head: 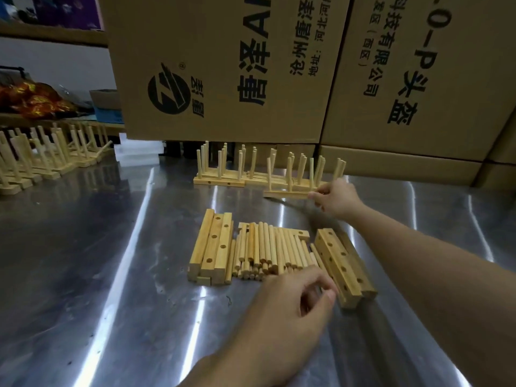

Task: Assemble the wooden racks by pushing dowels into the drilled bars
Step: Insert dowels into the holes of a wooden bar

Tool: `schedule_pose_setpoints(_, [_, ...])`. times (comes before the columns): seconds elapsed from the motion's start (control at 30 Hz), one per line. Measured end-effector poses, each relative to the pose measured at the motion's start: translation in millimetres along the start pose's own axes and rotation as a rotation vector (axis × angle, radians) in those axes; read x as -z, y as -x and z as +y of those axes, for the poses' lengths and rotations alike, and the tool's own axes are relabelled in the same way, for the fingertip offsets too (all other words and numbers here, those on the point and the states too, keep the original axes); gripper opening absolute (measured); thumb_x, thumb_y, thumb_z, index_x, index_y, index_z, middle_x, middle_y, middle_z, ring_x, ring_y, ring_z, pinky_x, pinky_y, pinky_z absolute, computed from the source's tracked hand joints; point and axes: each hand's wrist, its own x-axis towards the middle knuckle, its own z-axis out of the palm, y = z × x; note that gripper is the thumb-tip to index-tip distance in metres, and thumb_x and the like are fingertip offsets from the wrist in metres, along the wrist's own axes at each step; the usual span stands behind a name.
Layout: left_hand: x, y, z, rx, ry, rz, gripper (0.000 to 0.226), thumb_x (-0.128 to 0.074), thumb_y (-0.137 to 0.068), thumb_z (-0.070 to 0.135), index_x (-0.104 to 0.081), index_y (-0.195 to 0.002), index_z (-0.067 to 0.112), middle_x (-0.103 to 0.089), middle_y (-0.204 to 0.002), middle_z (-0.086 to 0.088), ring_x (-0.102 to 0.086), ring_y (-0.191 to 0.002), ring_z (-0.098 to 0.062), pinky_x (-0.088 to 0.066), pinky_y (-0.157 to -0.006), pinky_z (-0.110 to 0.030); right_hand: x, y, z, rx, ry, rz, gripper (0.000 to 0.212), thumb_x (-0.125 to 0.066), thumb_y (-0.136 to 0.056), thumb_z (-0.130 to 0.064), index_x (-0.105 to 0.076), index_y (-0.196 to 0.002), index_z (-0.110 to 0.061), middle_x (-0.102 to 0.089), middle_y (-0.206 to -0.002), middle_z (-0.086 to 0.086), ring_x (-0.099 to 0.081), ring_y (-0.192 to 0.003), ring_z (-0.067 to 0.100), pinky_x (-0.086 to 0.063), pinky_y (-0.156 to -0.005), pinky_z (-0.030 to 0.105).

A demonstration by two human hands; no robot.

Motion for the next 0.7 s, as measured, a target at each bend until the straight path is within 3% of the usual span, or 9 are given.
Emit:
schedule_pose_setpoints(0.13, [-1.3,-7.8,-2.0,0.034,0.016,-0.069,0.011,-0.06,-0.098,0.043,-0.067,-0.1,0.036,-0.063,-0.067,0.016,-0.058,-0.064,-0.001,-0.04,-0.061,-0.016,-25.9,-44.1,-7.3,0.036,0.202,-0.097,0.018,-0.071,-0.1,-0.036,-0.074,-0.104,-0.018,-0.07,-0.092,0.0,-0.068,-0.088,0.017,-0.059,-0.086,0.039])
schedule_pose_setpoints(0.3, [-0.1,-14.8,-4.1,0.046,0.03,-0.065,0.015,-0.058,-0.091,0.05,-0.066,-0.096,0.038,-0.06,-0.069,0.018,-0.059,-0.069,0.002,-0.045,-0.07,-0.019,-44.1,-81.2,-17.3,0.07,0.361,-0.051,0.025,-0.072,-0.098,-0.042,-0.065,-0.101,-0.019,-0.065,-0.094,0.004,-0.064,-0.08,0.021,-0.056,-0.074,0.04])
schedule_pose_setpoints(0.43, [3.0,-16.6,-7.7,0.059,0.017,-0.066,0.014,-0.058,-0.093,0.05,-0.065,-0.098,0.038,-0.059,-0.072,0.016,-0.059,-0.071,0.001,-0.046,-0.073,-0.02,-54.7,-86.8,-20.8,0.075,0.413,-0.018,0.028,-0.072,-0.096,-0.046,-0.062,-0.103,-0.02,-0.063,-0.094,0.004,-0.066,-0.081,0.024,-0.061,-0.079,0.047])
schedule_pose_setpoints(0.6, [3.5,-17.1,-9.1,0.068,0.033,-0.083,0.016,-0.056,-0.091,0.05,-0.065,-0.097,0.037,-0.06,-0.07,0.014,-0.058,-0.068,0.0,-0.044,-0.069,-0.02,-49.7,-82.2,-25.9,0.07,0.42,-0.059,0.031,-0.072,-0.096,-0.047,-0.065,-0.106,-0.019,-0.066,-0.096,0.004,-0.067,-0.084,0.025,-0.061,-0.079,0.045])
schedule_pose_setpoints(0.7, [4.0,-17.3,-12.3,0.055,0.025,-0.063,0.014,-0.057,-0.091,0.047,-0.065,-0.095,0.037,-0.06,-0.068,0.012,-0.057,-0.066,-0.002,-0.041,-0.065,-0.019,-31.2,-65.0,-26.8,0.069,0.304,-0.047,0.026,-0.072,-0.097,-0.044,-0.071,-0.097,-0.018,-0.07,-0.088,0.002,-0.069,-0.078,0.021,-0.054,-0.063,0.035])
